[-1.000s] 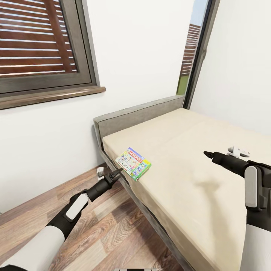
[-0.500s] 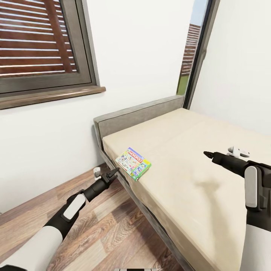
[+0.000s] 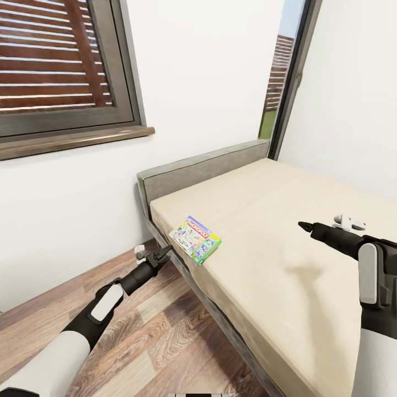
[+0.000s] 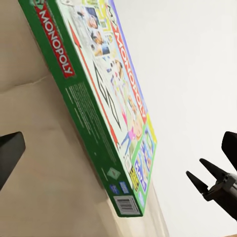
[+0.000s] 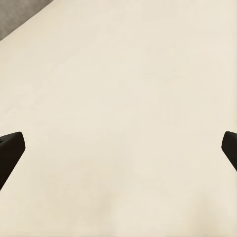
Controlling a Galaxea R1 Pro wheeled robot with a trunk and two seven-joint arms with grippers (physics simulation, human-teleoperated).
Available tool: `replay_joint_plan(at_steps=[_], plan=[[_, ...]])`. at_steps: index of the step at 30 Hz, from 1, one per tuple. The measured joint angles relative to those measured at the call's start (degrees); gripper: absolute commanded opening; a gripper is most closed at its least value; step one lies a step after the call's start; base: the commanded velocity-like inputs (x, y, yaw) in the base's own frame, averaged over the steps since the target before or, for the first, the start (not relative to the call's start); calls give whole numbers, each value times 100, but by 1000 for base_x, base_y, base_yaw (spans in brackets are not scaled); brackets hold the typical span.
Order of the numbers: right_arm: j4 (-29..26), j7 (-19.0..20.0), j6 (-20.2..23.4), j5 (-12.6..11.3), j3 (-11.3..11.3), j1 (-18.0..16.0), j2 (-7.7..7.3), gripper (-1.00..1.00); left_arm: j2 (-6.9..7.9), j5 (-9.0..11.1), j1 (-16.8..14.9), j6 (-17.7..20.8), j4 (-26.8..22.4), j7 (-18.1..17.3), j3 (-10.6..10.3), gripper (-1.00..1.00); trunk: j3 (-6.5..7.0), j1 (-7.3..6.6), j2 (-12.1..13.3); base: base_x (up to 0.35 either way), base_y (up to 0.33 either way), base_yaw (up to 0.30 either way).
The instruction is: Put all the toys in the child's room - the three board games (two on the bed and one on the table), the two jigsaw puzzles on the table, and the tennis ball on the table - inside the toy box on the table in the child's room.
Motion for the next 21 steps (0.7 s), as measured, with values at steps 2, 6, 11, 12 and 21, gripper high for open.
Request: replay_joint_plan(at_steps=[2, 6, 11, 12, 21], plan=[[0, 0, 0, -2, 1, 1, -1, 100, 5, -1, -1, 0, 2, 0, 2, 100, 0, 0, 0, 0, 0, -77], [0, 0, 0, -4, 3, 1, -3, 100, 13, -2, -2, 0, 5, 1, 5, 100, 0, 0, 0, 0, 0, -130], [0, 1, 0, -5, 5, -1, -3, 100, 20, -3, -3, 1, 7, 3, 8, 100, 0, 0, 0, 0, 0, -134], [0, 1, 0, -5, 5, 0, -3, 100, 21, -3, -3, 1, 7, 4, 8, 100, 0, 0, 0, 0, 0, -85], [0, 0, 0, -4, 0, -4, -5, 100, 26, -4, -3, 0, 8, 6, 10, 100, 0, 0, 0, 0, 0, -49]])
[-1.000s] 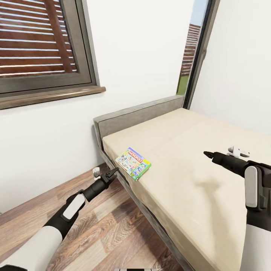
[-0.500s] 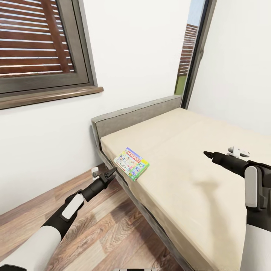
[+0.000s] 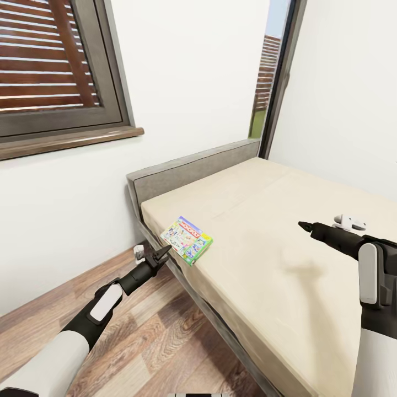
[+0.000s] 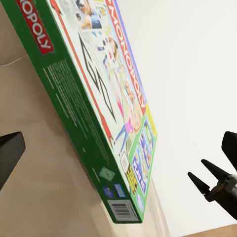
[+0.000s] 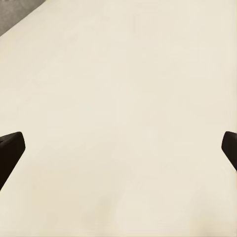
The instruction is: Put all the toys in the child's room - the three board games (two on the bed and one on the table), the two jigsaw puzzles on the table, and the tennis ball on the table - inside the toy box on the table in the child's room.
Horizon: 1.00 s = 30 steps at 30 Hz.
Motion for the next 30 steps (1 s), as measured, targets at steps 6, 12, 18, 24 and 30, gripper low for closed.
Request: replay_joint_plan(at_steps=[6, 12, 18, 24, 30], plan=[[0, 0, 0, 0, -4, -1, 0, 100, 1, 0, 0, 0, 0, 0, 0, 100, 0, 0, 0, 0, 0, -17], [0, 0, 0, 1, -8, -1, 0, 100, -1, 1, 0, 1, 14, 3, 2, 100, 0, 0, 0, 0, 0, -8], [0, 0, 0, 0, -10, -1, -1, 100, 0, 7, 0, 1, 45, 2, 4, 100, 0, 0, 0, 0, 0, -3], [0, 0, 0, 0, -13, 1, -1, 100, 1, 12, 0, 1, 60, 6, 7, 100, 0, 0, 0, 0, 0, -1], [-1, -1, 0, -2, -15, 0, -5, 100, 1, 22, -1, 1, 106, 8, 9, 100, 0, 0, 0, 0, 0, -60]])
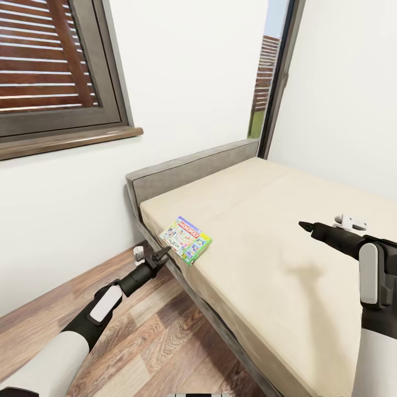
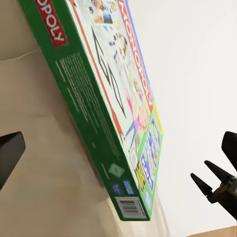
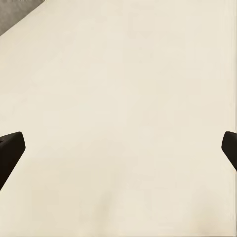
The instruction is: Put all the toys in the child's room - the three board games (two on the bed and one on the table), the two jigsaw puzzles on the table, and the tennis ball on the table - inside the toy box on the table in the child's room.
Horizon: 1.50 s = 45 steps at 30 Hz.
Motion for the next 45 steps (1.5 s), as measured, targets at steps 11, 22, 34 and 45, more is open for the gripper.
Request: replay_joint_plan(at_steps=[11, 22, 34, 45], plan=[[0, 0, 0, 0, 3, -1, -17, 100, 0, 21, 0, -4, 45, -2, 8, 100, 0, 0, 0, 0, 0, -173], [1, 1, 0, -1, 0, -1, -20, 100, 15, -4, 3, -27, 53, 0, 22, 100, -1, 0, 0, 0, 0, -65], [1, 0, 0, 0, -4, 1, -16, 100, 16, -3, 3, -26, 54, -1, 22, 100, -1, 0, 0, 0, 0, -13], [1, 0, 0, 0, -4, -1, -9, 100, 16, -3, 3, -26, 54, -1, 22, 100, -1, 0, 0, 0, 0, -3]])
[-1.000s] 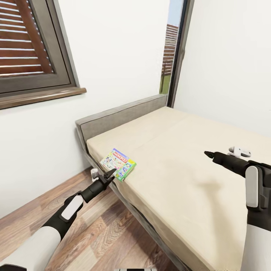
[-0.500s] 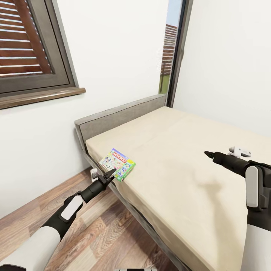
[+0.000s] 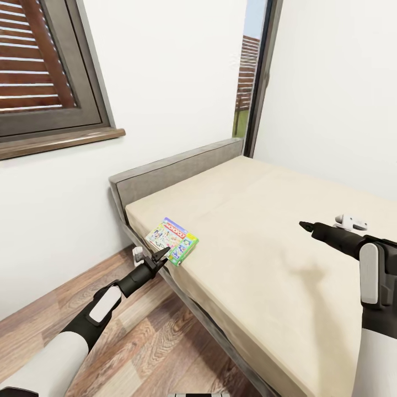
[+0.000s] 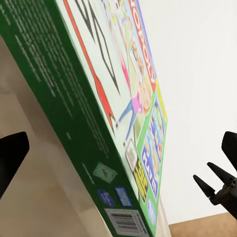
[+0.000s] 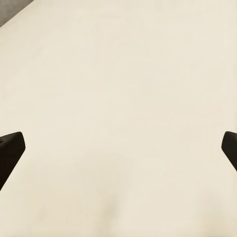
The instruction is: Put all the toys in the child's room - the three board games (two on the bed and one on the table), the two jigsaw puzzles on the table, and the tennis ball on the table - inside the toy box on the table in the child's room.
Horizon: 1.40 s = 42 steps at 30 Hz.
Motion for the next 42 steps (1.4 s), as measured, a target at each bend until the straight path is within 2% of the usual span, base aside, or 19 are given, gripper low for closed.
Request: replay_joint_plan(at_steps=[15, 24, 28, 42], plan=[[0, -1, 0, -3, 1, 0, 0, 100, 18, -2, 0, 7, -6, -3, -10, 100, 0, 0, 0, 0, 0, -15], [-1, -1, 0, -4, 6, 0, 1, 100, 265, -17, 35, 50, -5, -10, -22, 100, 0, 0, 0, 0, 0, -141], [-1, -1, 0, -4, 7, 0, 6, 100, 328, -4, 51, 52, -7, -13, -24, 100, 0, 0, 0, 0, 0, -84], [0, 0, 0, -1, 8, 6, 20, 100, 346, -4, 54, 51, -7, -9, -22, 100, 0, 0, 0, 0, 0, -24]])
